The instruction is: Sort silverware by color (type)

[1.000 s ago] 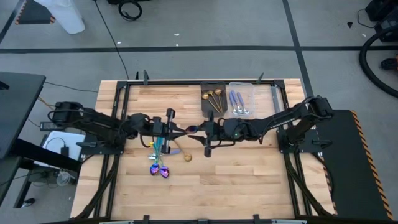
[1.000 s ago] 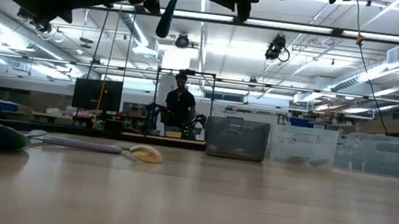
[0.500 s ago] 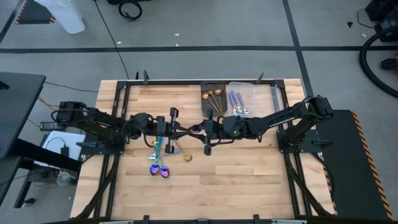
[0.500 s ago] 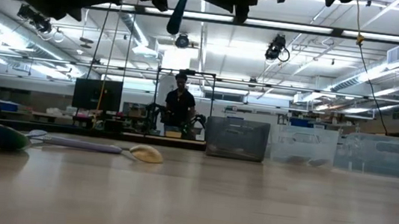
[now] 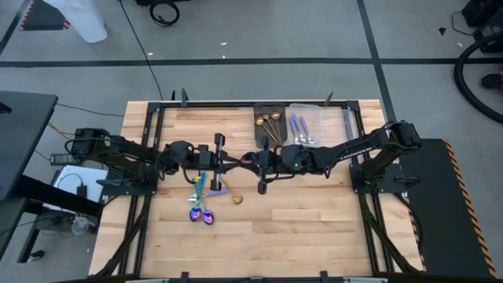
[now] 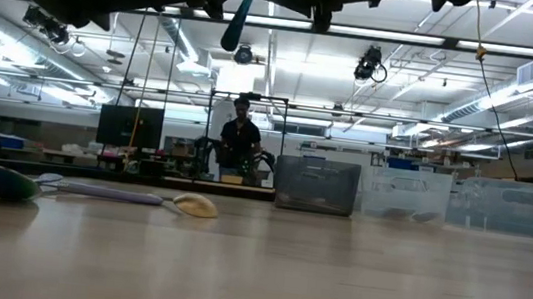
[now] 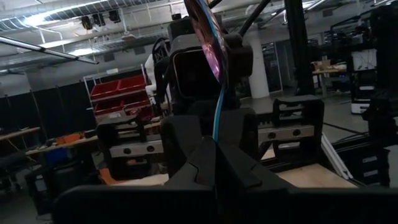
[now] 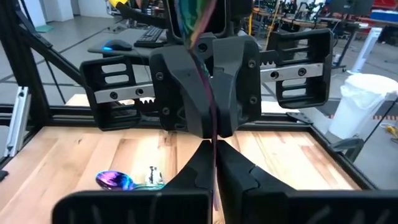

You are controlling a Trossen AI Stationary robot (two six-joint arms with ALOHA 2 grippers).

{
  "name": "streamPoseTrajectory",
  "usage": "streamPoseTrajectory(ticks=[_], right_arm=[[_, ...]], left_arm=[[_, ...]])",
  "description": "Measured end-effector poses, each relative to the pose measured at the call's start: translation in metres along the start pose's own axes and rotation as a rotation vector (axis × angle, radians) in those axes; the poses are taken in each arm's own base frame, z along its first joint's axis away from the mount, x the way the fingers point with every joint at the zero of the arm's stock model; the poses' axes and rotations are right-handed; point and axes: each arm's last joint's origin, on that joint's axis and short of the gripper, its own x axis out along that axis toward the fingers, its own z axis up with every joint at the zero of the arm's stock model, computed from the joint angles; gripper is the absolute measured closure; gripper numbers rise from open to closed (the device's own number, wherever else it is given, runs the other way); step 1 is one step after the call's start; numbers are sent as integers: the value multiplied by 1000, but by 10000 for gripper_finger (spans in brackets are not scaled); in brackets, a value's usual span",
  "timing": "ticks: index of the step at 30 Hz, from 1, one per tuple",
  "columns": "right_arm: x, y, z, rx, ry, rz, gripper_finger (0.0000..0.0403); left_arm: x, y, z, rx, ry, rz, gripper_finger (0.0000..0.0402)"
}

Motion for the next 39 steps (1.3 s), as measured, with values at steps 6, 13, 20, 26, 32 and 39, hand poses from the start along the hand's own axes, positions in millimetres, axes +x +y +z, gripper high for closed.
streamPoseTrajectory(ticks=[6,13,20,26,32,39], right_arm=[[0,1,-5,52,48,1,392],[-9,-2,-4,102,124,-33,393],[-27,-9,-3,116,247,-154,393],[-38,-23,-14,124,387,-351,393],[-43,-52,-24,166,512,-477,393],[-53,-92,-28,233,666,-630,393]], left_arm=[[0,1,-5,2,49,17,352],[-4,5,-1,-24,109,39,254],[-11,-3,-11,-126,301,24,235],[-19,-17,-31,-254,532,-8,239],[-24,-31,-36,-314,629,-46,239],[-24,-42,-34,-324,630,-86,239]])
